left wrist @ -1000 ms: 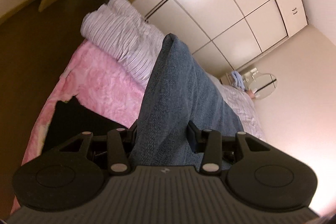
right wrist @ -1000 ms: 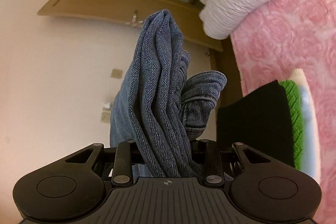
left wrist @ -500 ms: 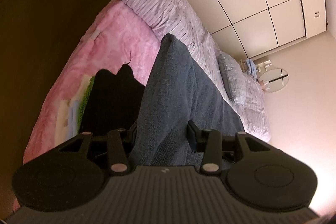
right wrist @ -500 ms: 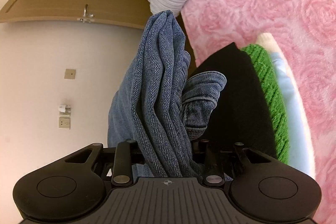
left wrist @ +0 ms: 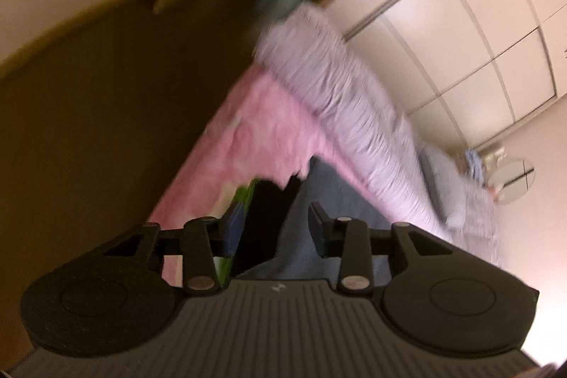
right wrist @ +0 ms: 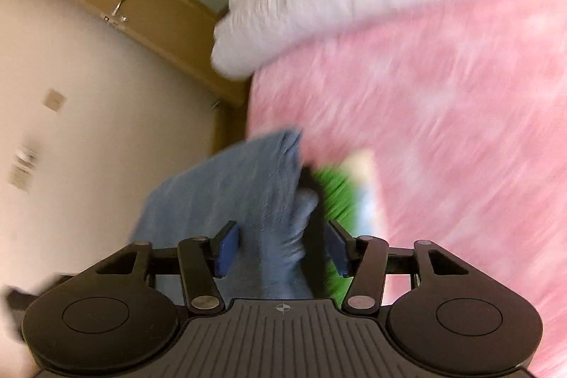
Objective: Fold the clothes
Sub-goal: 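Lift the folded jeans with both grippers and carry them to the towel stack, then lower the jeans onto the towel stack with both grippers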
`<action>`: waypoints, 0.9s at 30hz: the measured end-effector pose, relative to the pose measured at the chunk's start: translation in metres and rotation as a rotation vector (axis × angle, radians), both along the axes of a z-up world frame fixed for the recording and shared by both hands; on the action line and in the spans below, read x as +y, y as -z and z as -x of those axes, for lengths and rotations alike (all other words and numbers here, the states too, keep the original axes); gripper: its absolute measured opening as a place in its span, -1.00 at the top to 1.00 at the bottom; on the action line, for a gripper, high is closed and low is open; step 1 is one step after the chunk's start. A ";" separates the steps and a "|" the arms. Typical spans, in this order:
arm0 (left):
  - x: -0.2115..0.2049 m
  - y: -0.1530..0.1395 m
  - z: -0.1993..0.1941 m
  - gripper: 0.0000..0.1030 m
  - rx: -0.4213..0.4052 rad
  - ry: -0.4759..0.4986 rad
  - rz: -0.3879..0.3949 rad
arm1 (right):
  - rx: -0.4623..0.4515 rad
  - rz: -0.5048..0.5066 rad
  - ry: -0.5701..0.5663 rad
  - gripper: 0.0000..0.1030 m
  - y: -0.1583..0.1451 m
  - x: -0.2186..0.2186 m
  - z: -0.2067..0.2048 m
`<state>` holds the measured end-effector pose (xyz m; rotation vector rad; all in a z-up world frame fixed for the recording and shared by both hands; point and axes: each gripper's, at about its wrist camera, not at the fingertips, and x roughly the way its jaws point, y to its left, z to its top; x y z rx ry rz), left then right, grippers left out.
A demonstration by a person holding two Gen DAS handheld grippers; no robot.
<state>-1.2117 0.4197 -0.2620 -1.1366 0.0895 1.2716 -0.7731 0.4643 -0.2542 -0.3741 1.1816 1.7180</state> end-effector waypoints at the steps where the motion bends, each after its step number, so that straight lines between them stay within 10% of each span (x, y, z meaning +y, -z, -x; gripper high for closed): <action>1: -0.005 -0.008 -0.007 0.38 0.026 0.018 -0.024 | -0.072 -0.065 -0.008 0.09 -0.011 -0.007 0.006; 6: 0.001 -0.018 -0.060 0.48 0.203 0.132 -0.099 | -0.366 -0.293 -0.186 0.54 -0.028 -0.033 0.067; 10: 0.021 0.006 -0.079 0.53 0.248 0.111 -0.080 | -0.379 -0.282 -0.210 0.58 0.003 -0.032 0.089; 19: 0.011 0.050 -0.066 0.49 0.157 0.061 -0.064 | -0.189 -0.244 -0.107 0.59 0.071 -0.032 0.056; 27: -0.001 0.035 -0.063 0.64 0.203 0.039 -0.051 | -0.084 -0.203 -0.079 0.57 0.038 -0.028 0.037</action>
